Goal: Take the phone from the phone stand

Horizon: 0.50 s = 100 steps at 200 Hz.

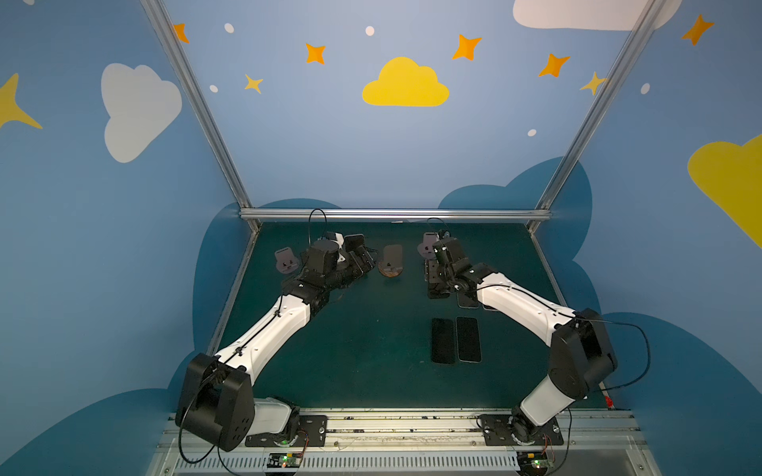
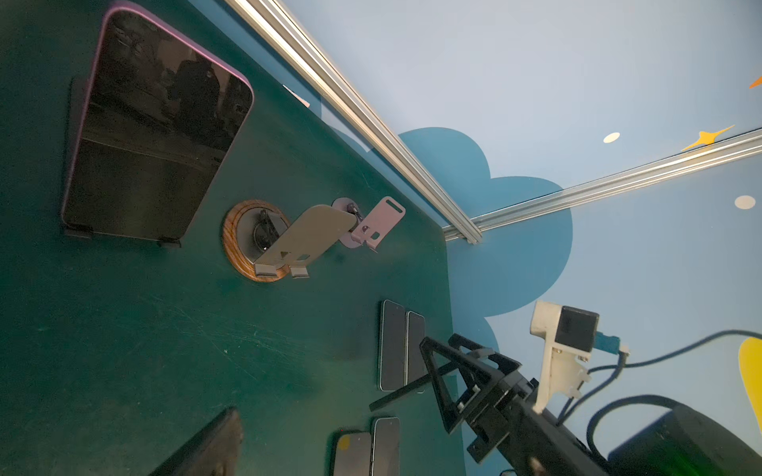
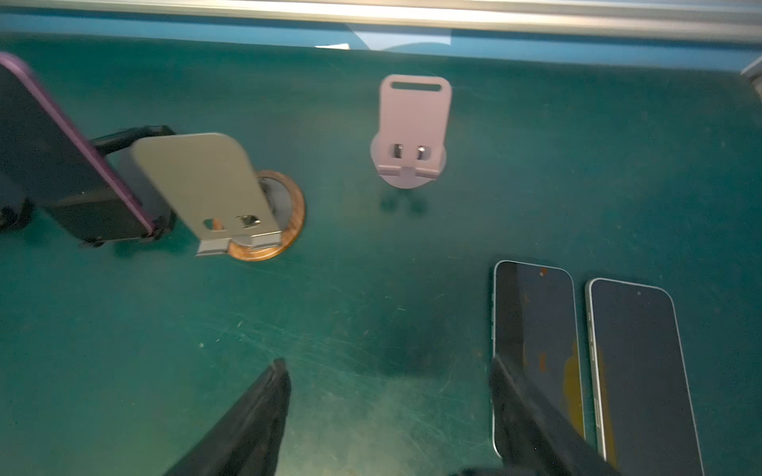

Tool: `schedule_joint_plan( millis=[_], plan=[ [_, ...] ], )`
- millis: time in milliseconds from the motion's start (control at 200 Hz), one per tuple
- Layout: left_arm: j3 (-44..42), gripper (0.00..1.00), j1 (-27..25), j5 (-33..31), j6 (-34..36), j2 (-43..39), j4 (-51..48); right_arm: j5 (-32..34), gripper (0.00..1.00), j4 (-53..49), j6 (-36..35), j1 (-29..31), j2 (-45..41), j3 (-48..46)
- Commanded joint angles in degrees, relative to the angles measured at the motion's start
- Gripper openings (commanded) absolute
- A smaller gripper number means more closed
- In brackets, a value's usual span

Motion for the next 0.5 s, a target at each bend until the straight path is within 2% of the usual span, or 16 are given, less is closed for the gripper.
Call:
schedule_joint_plan(
  millis=[0,496],
  plan=[
    [-0.3,1.0,0.1,-0.37,0.31,-0.02,-0.18,-2.95,0.66,-0.68,1.34,-1.05,2.92,1.77],
    [-0.08,1.0,0.43,-0.82,1.04,0.33,-0.57,-7.4,0.66,-5.85,0.07,-4.89,11.52,7.09]
  ],
)
